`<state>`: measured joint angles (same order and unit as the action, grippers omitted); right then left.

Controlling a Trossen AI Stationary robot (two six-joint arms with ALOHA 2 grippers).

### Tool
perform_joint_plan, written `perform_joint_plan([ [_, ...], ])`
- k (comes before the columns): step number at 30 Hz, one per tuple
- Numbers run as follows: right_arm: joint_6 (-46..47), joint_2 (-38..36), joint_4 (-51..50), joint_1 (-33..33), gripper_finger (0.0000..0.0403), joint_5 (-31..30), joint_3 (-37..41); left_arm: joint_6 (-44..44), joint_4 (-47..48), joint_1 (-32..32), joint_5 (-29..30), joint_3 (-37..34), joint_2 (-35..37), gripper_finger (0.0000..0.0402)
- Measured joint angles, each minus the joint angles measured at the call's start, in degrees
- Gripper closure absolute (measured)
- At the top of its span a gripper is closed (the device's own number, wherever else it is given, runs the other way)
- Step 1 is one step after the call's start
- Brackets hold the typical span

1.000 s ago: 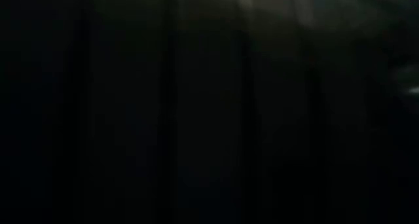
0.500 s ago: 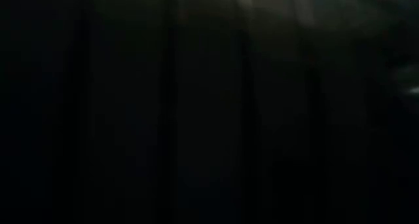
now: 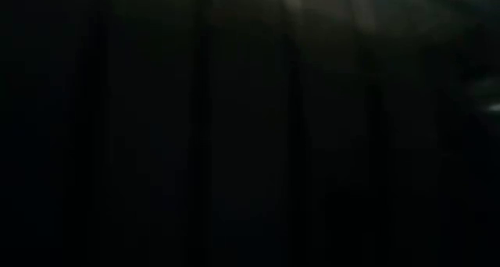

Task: Place canned beverage on shelf
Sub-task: Put the red-white soda can on the shelf aligned with the red-black soda cans

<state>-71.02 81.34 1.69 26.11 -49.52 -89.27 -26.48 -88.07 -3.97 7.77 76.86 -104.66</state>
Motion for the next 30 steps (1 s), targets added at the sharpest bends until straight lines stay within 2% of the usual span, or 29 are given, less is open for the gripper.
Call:
perform_joint_plan([
  [16,0.03,-0.13,-4.32,-1.49,0.0031,2.13,-0.11,-0.13,-0.04,-0.24,0.04,-0.02,0.0,0.011],
  [30,0.02,-0.13,-4.2,-1.47,0.0031,2.54,-0.11,-0.11,0.18,-0.24,-0.02,-0.02,0.0,0.011],
])
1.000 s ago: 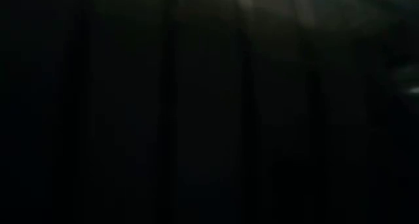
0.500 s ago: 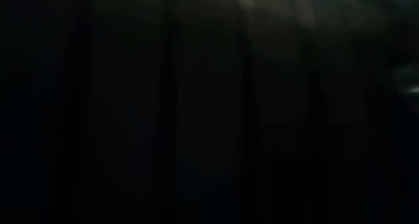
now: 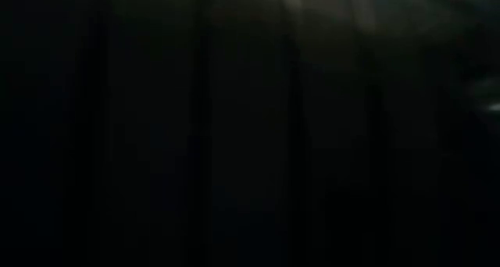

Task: Place canned beverage on shelf
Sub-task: Put the red-white soda can on the shelf aligned with the red-black soda cans

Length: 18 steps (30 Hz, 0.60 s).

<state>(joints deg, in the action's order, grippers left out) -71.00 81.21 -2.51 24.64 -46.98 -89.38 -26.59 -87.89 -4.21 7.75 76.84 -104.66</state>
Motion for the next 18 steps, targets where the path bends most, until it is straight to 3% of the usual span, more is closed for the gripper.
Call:
perform_joint_plan([
  [5,0.01,0.0,0.41,0.0,0.0036,0.92,0.0,-0.01,0.82,0.0,-0.06,0.0,0.0,0.011],
  [13,-0.02,0.07,2.28,-1.57,0.0079,2.65,0.04,-0.29,1.04,0.01,-0.63,0.0,0.04,0.011],
  [18,-0.07,0.34,2.69,-1.85,0.008,4.68,0.04,-0.5,1.4,0.02,-0.89,0.0,0.08,0.011],
])
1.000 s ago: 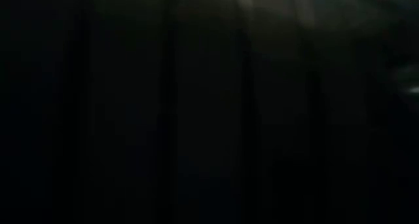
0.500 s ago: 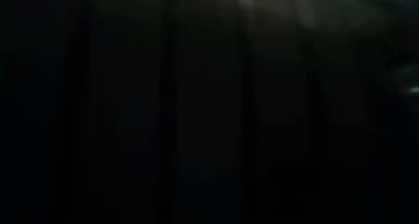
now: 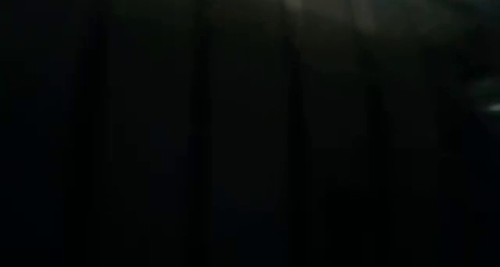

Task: Place canned beverage on shelf
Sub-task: Put the red-white soda can on the shelf aligned with the red-black soda cans

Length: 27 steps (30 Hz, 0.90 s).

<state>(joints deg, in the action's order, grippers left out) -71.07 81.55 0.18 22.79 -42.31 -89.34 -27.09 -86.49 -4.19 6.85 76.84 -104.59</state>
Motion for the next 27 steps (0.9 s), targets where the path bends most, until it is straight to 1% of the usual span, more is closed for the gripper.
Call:
perform_joint_plan([
  [4,-0.09,0.03,-0.02,0.12,0.0084,0.63,0.0,0.03,0.1,-0.07,-0.36,0.0,0.01,0.011],
  [8,0.07,0.06,-0.04,0.1,0.0101,-0.6,0.0,0.04,0.23,0.0,-0.07,0.0,0.03,0.011],
  [11,0.15,0.08,-0.1,0.12,0.0104,-1.07,0.0,0.05,0.34,0.0,-0.05,0.0,0.01,0.0109],
  [18,0.26,0.1,-0.24,0.1,0.0106,-1.18,0.0,0.16,0.5,0.0,-0.19,0.0,0.01,0.0081],
  [27,0.29,0.36,-0.88,0.01,0.0107,-0.96,0.22,0.85,4.73,0.56,-4.1,0.04,-0.12,0.0055],
])
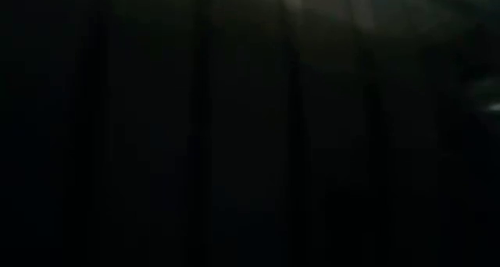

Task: Place canned beverage on shelf
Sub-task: Put the red-white soda can on the shelf aligned with the red-black soda cans

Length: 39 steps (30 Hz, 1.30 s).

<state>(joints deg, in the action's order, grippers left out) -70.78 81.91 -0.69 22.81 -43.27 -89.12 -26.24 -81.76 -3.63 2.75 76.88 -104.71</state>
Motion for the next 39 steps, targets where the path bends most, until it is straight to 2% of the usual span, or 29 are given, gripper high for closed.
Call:
perform_joint_plan([
  [7,-0.02,0.0,-0.05,0.04,0.0107,-0.65,0.0,-0.05,1.88,0.36,-1.12,0.0,0.02,0.004],
  [22,-0.55,-1.77,-0.1,0.09,0.0107,-11.83,-0.13,-0.02,8.29,1.7,-2.77,0.0,0.02,0.0038],
  [27,-0.57,-3.88,-1.42,0.09,0.011,-13.67,-0.15,1.73,11.51,1.93,-6.79,-0.02,0.02,0.0038],
  [33,0.5,-6.77,-6.53,0.1,0.011,-19.25,-0.17,2.86,19.92,2.2,-7.88,-0.02,0.04,0.0038],
  [39,8.62,-9.23,-17.17,0.04,0.0111,-21.09,-0.24,2.9,35.25,2.4,-9.79,-0.04,0.04,0.0038],
])
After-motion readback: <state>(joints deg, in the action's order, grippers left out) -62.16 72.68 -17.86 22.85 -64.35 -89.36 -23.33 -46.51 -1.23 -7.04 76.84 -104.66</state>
